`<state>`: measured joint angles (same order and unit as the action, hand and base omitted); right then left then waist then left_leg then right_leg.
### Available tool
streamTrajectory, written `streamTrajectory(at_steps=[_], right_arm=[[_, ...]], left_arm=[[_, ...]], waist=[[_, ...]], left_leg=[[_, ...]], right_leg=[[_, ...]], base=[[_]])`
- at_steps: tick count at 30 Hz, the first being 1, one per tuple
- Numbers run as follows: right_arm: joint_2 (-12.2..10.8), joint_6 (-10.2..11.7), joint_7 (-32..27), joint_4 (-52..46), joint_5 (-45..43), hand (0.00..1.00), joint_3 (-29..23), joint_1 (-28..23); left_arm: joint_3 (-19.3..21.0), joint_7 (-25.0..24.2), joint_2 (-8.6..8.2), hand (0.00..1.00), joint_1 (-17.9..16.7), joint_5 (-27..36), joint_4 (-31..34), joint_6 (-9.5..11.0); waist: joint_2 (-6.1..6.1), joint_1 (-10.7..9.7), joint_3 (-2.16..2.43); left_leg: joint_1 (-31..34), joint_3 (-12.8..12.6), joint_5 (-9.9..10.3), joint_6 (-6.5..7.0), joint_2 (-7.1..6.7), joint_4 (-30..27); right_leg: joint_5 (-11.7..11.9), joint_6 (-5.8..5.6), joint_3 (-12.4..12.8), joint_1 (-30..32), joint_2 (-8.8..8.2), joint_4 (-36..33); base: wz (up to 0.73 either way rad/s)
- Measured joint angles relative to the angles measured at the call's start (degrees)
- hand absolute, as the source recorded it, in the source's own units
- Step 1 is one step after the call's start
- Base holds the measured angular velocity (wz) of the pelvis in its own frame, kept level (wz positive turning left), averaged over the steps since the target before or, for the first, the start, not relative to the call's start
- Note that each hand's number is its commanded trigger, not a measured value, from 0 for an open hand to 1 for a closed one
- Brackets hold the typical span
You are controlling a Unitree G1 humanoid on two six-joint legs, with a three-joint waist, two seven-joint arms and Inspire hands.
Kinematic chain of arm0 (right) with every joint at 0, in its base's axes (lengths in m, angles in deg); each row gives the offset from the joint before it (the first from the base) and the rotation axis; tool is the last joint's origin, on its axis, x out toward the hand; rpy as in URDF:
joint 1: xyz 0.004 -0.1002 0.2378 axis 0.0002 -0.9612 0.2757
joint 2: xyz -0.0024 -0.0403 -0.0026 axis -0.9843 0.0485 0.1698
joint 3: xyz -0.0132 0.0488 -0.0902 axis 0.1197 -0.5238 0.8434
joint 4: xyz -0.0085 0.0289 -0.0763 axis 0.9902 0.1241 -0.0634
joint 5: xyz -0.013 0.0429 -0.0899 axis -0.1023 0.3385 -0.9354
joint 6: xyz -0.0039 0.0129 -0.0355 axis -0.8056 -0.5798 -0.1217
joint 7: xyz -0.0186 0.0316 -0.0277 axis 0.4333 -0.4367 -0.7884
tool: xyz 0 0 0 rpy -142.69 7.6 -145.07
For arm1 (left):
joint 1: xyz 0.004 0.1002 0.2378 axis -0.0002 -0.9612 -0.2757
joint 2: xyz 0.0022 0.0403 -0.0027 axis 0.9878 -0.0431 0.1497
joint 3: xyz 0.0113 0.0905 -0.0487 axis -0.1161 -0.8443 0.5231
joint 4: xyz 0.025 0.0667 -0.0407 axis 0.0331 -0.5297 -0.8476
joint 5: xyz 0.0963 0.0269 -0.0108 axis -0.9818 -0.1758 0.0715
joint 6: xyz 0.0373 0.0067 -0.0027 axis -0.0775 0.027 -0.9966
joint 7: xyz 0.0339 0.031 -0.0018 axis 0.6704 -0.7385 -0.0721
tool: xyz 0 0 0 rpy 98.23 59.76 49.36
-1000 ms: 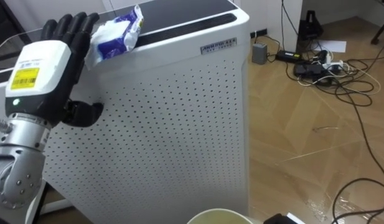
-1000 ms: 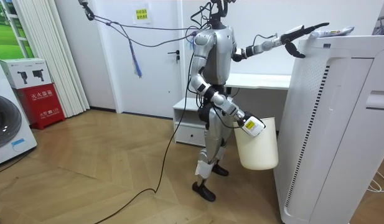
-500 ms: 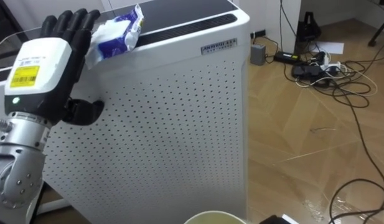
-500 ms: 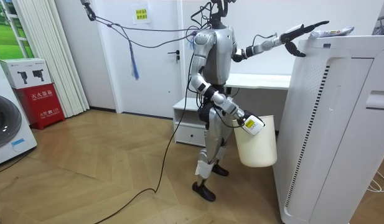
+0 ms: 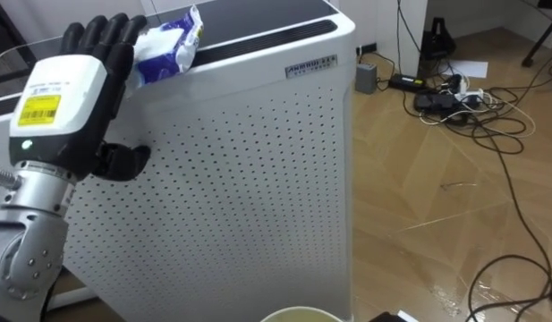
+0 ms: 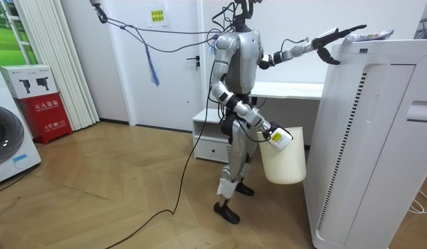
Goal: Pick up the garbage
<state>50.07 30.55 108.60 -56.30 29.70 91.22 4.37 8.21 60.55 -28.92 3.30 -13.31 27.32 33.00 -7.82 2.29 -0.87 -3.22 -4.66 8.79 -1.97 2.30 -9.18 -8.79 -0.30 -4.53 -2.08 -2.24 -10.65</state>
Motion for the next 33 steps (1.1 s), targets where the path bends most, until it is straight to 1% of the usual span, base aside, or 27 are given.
streamTrajectory(at_steps=[5,8,12,16,17,18,19,24,26,29,31,32,33], right_arm=[[0.0,0.0,0.5,0.0,0.0,1.0,0.0,0.0],[0.2,0.0,0.5,0.0,0.0,1.0,0.0,0.0],[0.2,0.0,0.6,0.0,0.0,1.0,0.0,0.0],[0.2,0.0,0.6,0.0,0.0,1.0,0.0,0.0],[0.2,0.0,0.6,0.0,0.0,1.0,0.0,0.0],[0.2,0.0,0.6,0.0,0.0,1.0,0.0,0.0],[0.2,0.0,0.5,0.0,0.0,1.0,0.0,0.0],[0.2,0.0,0.5,0.0,0.0,1.0,0.0,0.0],[0.2,0.0,0.4,0.0,0.0,1.0,0.0,0.0],[0.3,0.0,0.3,0.0,0.0,1.0,0.0,0.0],[0.4,0.0,-0.2,0.0,0.0,1.0,0.1,0.1],[1.0,-0.1,-0.2,0.0,0.0,1.0,0.1,0.1],[1.0,-0.1,-0.2,0.0,0.0,1.0,0.3,0.2]], left_arm=[[-0.1,-0.6,0.0,0.0,0.0,0.0,0.5,-0.1],[-0.3,-0.8,0.0,0.0,0.0,-0.5,0.5,-0.2],[-1.1,-1.0,0.0,0.0,0.0,-1.1,0.5,-0.5],[-1.3,-1.1,0.0,0.0,0.0,-1.6,0.5,-0.5],[-1.5,-1.1,0.0,0.08,0.0,-1.6,0.5,-0.5],[-2.1,-1.1,0.0,0.84,0.0,-2.2,0.7,-0.9],[-2.3,-1.1,0.0,1.0,0.0,-2.2,0.8,-0.9],[-5.1,-1.5,-0.01,1.0,0.0,-2.2,3.5,-0.8],[-5.2,-1.8,-0.01,1.0,0.0,-2.2,4.5,-0.8],[-4.3,-1.9,0.0,1.0,1.3,-2.1,5.8,-1.7],[-4.3,-2.0,-0.01,1.0,1.9,-1.5,6.0,-2.2],[-4.2,-2.2,0.07,1.0,2.7,-1.5,6.0,-2.3],[-4.2,-2.4,0.17,1.0,3.0,-1.6,5.8,-2.5]], waist=[[-0.21,-0.2,-0.06],[-0.68,-0.2,-0.1],[-1.24,-0.2,0.01],[-1.28,-0.2,0.01],[-1.28,-0.2,0.01],[-1.29,-0.3,0.01],[-1.29,-0.3,0.01],[-1.45,-0.4,0.13],[-1.51,-0.6,0.17],[-1.54,-0.7,0.2],[-1.44,-0.6,0.14],[-1.2,-0.6,0.0],[-1.09,-0.5,-0.07]], left_leg=[[0.0,0.0,0.0,0.0,0.0,0.0],[0.0,0.0,0.0,0.0,-0.01,0.0],[-0.1,0.0,0.0,0.0,-0.01,0.0],[-0.2,-0.1,0.0,0.0,0.0,0.0],[-0.3,-0.1,0.0,0.0,-0.01,0.0],[-0.3,-0.1,0.0,0.0,-0.01,0.0],[-0.3,-0.1,0.0,0.0,-0.01,0.0],[-0.3,-0.1,0.0,0.0,-0.01,0.0],[-0.4,-0.1,0.0,0.0,-0.01,0.0],[-0.5,-0.4,0.0,0.0,-0.01,0.0],[-0.5,-0.6,0.0,0.0,0.0,0.0],[-0.6,-0.9,0.0,0.0,0.02,0.0],[-0.6,-1.2,0.0,0.0,0.01,0.0]], right_leg=[[0.0,0.0,0.1,0.0,0.01,0.0],[0.0,0.0,0.2,0.1,0.02,0.0],[0.0,0.0,0.4,0.1,0.04,-0.1],[0.0,0.0,0.5,0.1,0.03,-0.2],[0.0,0.0,0.6,0.1,0.03,-0.2],[0.0,0.0,0.6,0.1,0.03,-0.1],[0.0,0.0,0.6,0.1,0.04,-0.1],[0.0,0.0,1.3,0.2,0.13,-0.1],[0.0,0.0,1.3,0.2,0.14,-0.1],[0.0,0.0,1.2,0.1,0.1,-0.1],[0.0,0.0,1.3,0.1,0.09,-0.1],[0.0,0.0,1.3,0.1,0.06,-0.2],[0.0,-0.01,1.4,0.1,0.02,-0.2]], base=[[0.0],[0.0],[-0.01],[0.0],[0.0],[0.0],[0.0],[-0.03],[-0.04],[-0.03],[0.0],[0.0],[-0.05]])
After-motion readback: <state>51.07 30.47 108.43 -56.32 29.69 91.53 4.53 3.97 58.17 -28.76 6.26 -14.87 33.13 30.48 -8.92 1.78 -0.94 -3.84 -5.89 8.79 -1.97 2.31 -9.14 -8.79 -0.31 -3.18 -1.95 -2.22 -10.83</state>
